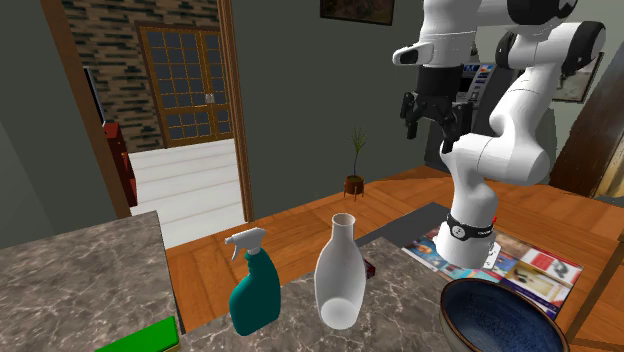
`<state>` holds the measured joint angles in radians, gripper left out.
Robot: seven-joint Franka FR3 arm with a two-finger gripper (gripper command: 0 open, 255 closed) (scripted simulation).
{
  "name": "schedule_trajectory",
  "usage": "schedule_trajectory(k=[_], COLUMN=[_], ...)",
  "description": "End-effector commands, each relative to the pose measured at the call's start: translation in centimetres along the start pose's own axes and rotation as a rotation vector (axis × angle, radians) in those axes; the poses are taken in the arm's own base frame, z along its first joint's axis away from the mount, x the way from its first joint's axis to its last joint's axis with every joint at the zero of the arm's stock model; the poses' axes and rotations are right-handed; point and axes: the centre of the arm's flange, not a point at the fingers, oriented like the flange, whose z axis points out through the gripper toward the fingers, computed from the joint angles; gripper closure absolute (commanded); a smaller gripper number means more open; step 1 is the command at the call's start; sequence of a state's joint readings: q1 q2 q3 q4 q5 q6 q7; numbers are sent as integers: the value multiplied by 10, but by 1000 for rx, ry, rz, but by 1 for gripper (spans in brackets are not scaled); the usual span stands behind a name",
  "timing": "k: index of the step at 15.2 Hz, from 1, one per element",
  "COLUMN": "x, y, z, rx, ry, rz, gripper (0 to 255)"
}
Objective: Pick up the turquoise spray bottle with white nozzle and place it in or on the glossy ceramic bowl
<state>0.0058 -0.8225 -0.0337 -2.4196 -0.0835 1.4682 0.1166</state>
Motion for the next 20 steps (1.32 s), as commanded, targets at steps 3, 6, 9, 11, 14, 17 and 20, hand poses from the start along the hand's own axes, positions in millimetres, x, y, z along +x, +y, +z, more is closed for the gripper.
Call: schedule_trajectory(k=[3, 6, 9, 11, 14, 17, 20], x=[25, 62, 99, 123, 161, 198, 235], y=[2, 6, 10, 12, 16, 19, 23], z=[5, 13, 20, 25, 32, 38, 44], rx=[5, 13, 20, 25, 33, 41, 48], ry=[8, 19, 30, 38, 49, 61, 72], rz=[1, 2, 4, 5, 6, 8, 9], gripper=[0, 0, 0, 0, 0, 0, 0])
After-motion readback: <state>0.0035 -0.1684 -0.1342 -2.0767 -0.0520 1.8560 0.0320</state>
